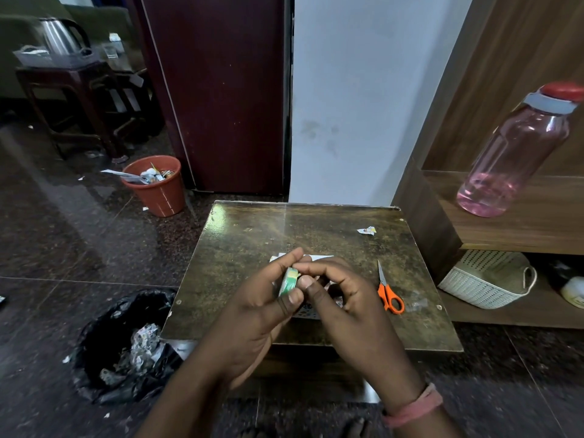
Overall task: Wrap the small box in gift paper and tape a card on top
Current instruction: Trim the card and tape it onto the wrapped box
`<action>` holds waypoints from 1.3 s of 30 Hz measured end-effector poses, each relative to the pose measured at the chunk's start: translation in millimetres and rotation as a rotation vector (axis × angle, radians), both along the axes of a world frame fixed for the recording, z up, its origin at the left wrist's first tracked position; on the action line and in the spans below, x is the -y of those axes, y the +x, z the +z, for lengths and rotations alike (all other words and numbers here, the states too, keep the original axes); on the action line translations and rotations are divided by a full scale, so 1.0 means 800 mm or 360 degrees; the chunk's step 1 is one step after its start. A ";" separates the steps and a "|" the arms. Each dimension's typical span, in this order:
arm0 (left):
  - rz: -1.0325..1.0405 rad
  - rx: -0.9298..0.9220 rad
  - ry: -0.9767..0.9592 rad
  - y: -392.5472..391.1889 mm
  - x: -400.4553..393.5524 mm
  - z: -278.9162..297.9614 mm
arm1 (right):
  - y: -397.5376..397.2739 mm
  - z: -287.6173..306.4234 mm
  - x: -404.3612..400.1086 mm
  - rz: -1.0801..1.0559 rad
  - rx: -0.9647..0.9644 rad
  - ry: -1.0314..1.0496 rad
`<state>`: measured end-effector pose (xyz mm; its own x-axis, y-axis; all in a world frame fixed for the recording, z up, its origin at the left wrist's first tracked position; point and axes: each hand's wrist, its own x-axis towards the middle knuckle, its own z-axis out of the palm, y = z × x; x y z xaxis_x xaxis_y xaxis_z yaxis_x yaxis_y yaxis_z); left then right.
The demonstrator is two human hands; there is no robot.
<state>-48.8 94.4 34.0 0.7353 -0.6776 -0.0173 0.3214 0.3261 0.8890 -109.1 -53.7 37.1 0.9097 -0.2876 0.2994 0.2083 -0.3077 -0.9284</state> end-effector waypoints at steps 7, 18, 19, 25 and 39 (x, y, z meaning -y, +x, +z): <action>0.0159 0.0010 0.0118 -0.001 0.002 0.006 | 0.001 -0.008 0.000 -0.0028 -0.0034 -0.0043; 0.0316 -0.0075 0.0142 0.001 0.004 0.005 | 0.002 -0.007 0.006 -0.0252 0.0006 0.0061; 0.0376 -0.0091 0.0160 0.003 0.003 0.003 | 0.001 -0.006 0.005 -0.0263 -0.0016 0.0082; 0.0575 0.0020 0.0207 0.009 0.000 0.002 | 0.001 -0.010 0.002 -0.0045 -0.0165 0.0194; 0.0581 -0.0026 0.0153 0.008 0.002 0.004 | 0.004 0.000 0.006 0.0094 -0.0202 0.0597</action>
<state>-42.3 93.2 37.2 0.9272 -0.3655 -0.0817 0.2138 0.3373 0.9168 -106.3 -58.3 37.2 0.9511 -0.3014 0.0676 0.0917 0.0665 -0.9936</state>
